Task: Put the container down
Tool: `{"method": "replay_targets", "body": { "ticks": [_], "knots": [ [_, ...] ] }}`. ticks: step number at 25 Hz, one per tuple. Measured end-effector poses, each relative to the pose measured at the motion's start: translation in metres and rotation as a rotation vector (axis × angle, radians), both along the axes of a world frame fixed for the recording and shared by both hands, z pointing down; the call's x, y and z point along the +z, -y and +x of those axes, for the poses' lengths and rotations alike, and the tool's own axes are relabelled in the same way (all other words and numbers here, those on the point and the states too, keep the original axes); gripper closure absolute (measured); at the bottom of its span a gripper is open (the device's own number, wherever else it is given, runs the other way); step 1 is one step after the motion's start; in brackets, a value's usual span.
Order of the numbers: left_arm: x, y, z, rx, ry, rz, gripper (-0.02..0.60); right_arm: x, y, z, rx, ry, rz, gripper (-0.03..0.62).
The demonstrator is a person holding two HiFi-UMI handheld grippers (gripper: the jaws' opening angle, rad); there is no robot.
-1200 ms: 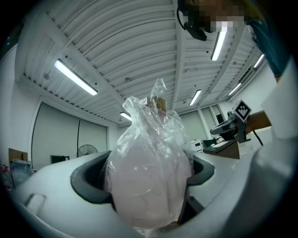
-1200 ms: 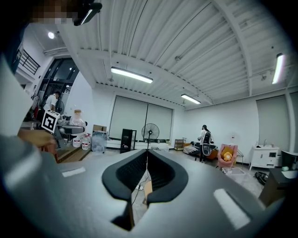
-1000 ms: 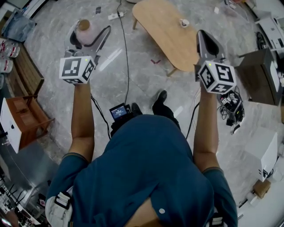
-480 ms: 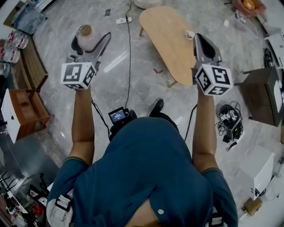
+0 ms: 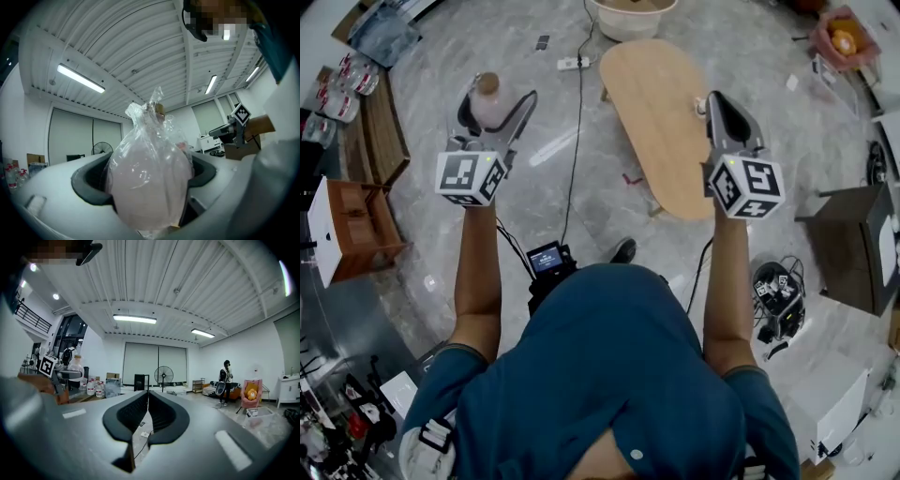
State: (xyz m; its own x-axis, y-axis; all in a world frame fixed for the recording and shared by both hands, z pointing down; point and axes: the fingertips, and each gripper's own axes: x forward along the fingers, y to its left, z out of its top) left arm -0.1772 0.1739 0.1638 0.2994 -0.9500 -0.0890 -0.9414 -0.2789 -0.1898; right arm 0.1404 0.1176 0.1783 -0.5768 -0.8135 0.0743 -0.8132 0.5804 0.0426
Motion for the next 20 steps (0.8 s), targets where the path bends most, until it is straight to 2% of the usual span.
{"method": "replay_targets", "body": {
  "ticks": [10,20],
  "knots": [
    [-0.001,0.042,0.041,-0.007,0.026,-0.018,0.156,0.007,0.041,0.04,-0.007,0.031,-0.012,0.58],
    [-0.001,0.089,0.06,0.068,0.026,-0.034,0.158,0.013,0.065,0.058,0.063,0.031,-0.038,0.579]
  ]
}}
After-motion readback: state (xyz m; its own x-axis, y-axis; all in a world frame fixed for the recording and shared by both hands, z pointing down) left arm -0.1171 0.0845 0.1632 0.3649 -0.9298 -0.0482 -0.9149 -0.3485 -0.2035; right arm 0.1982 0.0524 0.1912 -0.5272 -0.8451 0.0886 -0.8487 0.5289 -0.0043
